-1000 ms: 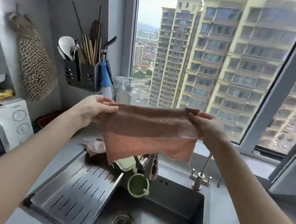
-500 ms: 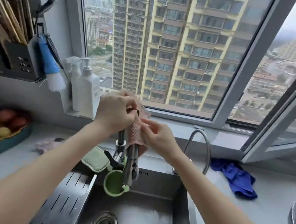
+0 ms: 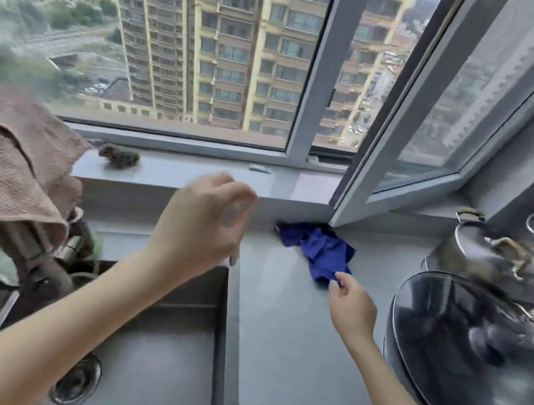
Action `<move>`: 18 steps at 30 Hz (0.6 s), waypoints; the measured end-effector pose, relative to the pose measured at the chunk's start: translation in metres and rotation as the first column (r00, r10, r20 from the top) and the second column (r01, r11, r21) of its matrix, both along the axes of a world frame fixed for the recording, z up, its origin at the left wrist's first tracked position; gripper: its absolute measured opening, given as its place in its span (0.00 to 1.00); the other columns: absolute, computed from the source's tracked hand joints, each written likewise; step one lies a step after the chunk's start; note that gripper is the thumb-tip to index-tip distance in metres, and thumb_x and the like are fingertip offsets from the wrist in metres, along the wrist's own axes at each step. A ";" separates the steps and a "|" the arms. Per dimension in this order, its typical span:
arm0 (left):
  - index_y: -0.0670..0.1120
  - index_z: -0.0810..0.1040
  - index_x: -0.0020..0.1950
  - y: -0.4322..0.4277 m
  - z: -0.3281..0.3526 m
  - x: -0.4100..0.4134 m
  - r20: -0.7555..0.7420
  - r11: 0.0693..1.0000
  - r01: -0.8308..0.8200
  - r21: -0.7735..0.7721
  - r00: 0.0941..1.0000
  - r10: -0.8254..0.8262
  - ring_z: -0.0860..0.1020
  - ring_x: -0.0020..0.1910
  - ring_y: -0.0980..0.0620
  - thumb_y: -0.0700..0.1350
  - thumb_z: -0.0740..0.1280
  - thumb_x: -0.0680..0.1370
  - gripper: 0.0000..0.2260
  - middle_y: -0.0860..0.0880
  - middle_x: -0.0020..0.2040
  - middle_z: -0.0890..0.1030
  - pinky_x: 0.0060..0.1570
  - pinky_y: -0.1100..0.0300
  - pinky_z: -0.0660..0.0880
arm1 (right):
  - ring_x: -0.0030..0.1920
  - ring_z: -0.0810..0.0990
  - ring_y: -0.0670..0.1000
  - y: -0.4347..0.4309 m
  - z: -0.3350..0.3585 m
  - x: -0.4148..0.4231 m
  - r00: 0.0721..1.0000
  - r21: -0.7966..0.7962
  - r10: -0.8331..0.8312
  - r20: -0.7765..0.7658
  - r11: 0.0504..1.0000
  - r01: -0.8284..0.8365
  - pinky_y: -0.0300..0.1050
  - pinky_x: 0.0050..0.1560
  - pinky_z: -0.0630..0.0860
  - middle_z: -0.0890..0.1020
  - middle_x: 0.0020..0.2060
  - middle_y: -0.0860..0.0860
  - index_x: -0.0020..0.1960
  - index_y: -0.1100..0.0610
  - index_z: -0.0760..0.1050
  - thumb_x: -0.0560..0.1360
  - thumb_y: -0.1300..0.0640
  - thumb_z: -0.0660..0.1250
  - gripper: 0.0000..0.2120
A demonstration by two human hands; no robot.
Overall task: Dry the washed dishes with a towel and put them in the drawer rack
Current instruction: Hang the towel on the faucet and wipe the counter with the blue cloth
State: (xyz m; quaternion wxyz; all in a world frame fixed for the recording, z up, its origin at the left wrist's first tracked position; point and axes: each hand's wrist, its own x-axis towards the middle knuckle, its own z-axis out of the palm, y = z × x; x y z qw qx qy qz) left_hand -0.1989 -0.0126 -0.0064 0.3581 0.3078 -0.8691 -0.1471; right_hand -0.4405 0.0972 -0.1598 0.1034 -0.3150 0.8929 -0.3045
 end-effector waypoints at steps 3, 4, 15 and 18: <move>0.48 0.82 0.48 0.019 -0.048 -0.017 0.040 0.988 0.004 0.154 0.999 -0.010 0.78 0.40 0.56 0.46 0.64 0.72 0.09 0.54 0.42 0.81 0.40 0.64 0.74 | 0.63 0.73 0.59 -0.025 -0.031 -0.050 0.983 0.138 0.155 -0.098 0.980 -0.141 0.49 0.58 0.69 0.74 0.66 0.56 0.70 0.56 0.69 0.79 0.54 0.60 0.20; 0.48 0.82 0.48 0.021 -0.060 -0.019 0.049 0.984 -0.022 0.178 0.999 0.014 0.77 0.39 0.58 0.46 0.64 0.72 0.09 0.54 0.42 0.80 0.40 0.70 0.71 | 0.65 0.71 0.60 -0.037 -0.038 -0.062 0.972 0.176 0.197 -0.127 0.969 -0.173 0.50 0.60 0.68 0.70 0.69 0.57 0.72 0.55 0.67 0.79 0.53 0.59 0.21; 0.44 0.75 0.42 0.016 -0.133 0.003 0.033 0.934 -0.307 0.181 0.951 0.306 0.71 0.33 0.53 0.49 0.62 0.73 0.08 0.52 0.33 0.76 0.33 0.61 0.69 | 0.76 0.48 0.60 -0.136 -0.121 -0.142 0.861 0.511 0.480 -0.165 0.788 -0.342 0.66 0.71 0.46 0.51 0.77 0.55 0.76 0.41 0.50 0.80 0.41 0.52 0.27; 0.43 0.78 0.44 0.010 -0.160 0.008 0.149 0.924 -0.319 0.212 0.945 0.292 0.74 0.34 0.54 0.45 0.63 0.73 0.07 0.51 0.35 0.77 0.34 0.57 0.74 | 0.75 0.51 0.59 -0.131 -0.133 -0.142 0.871 0.410 0.445 -0.206 0.848 -0.336 0.65 0.71 0.49 0.58 0.76 0.55 0.75 0.42 0.57 0.80 0.45 0.55 0.24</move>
